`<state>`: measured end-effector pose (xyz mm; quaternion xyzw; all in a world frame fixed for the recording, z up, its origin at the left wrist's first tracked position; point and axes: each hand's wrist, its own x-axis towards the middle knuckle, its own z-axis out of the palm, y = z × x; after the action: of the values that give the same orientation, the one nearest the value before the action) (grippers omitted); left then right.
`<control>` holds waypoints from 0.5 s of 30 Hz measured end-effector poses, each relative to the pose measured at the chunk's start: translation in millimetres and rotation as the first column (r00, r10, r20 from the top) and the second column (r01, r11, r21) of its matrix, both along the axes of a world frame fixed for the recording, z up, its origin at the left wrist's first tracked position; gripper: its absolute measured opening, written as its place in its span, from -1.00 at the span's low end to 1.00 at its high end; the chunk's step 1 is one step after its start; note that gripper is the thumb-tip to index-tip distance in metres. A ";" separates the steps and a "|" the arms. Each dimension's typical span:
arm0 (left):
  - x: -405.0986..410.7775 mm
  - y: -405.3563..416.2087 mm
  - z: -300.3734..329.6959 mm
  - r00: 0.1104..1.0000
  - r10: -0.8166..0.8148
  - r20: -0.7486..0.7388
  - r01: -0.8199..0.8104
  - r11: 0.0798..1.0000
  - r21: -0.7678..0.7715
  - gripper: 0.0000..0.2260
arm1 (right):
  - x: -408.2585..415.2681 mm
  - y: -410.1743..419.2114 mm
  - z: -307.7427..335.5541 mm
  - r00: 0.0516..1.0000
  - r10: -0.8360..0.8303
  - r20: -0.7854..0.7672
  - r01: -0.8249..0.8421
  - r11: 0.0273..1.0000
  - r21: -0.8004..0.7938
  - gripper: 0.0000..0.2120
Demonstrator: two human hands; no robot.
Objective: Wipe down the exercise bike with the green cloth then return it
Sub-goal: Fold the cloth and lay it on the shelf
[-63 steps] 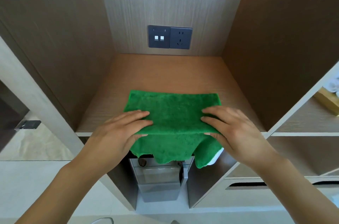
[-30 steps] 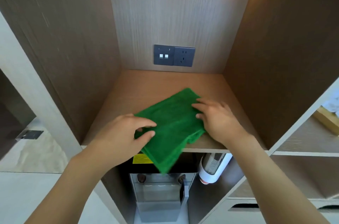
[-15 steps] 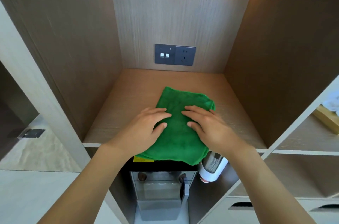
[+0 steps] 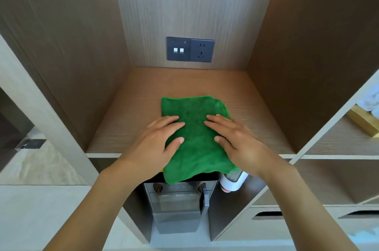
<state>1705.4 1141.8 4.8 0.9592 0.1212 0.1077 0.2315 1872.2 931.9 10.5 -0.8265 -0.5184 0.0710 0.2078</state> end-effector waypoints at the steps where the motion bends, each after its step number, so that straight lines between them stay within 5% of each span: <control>1: -4.0 0.1 -2.2 1.000 -0.009 -0.007 0.009 1.000 -0.011 -0.54 | -3.4 -4.8 -2.7 1.000 0.009 -0.001 -0.009 1.000 -0.010 -0.52; 8: -18.5 -3.2 -6.4 0.999 -0.018 -0.035 0.017 0.998 -0.055 -0.45 | -10.9 -15.8 -5.6 0.998 -0.024 -0.053 0.028 0.997 0.072 -0.48; 15: -19.3 -4.3 -9.1 0.996 -0.034 -0.087 0.041 0.996 0.076 -0.38 | -7.8 -11.2 -10.3 0.997 -0.006 0.076 0.010 0.998 -0.055 -0.40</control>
<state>1686.1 1137.5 -4.4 0.9734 0.1087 0.0666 0.1904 1864.3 920.7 0.2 -0.8360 -0.5206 0.0531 0.1654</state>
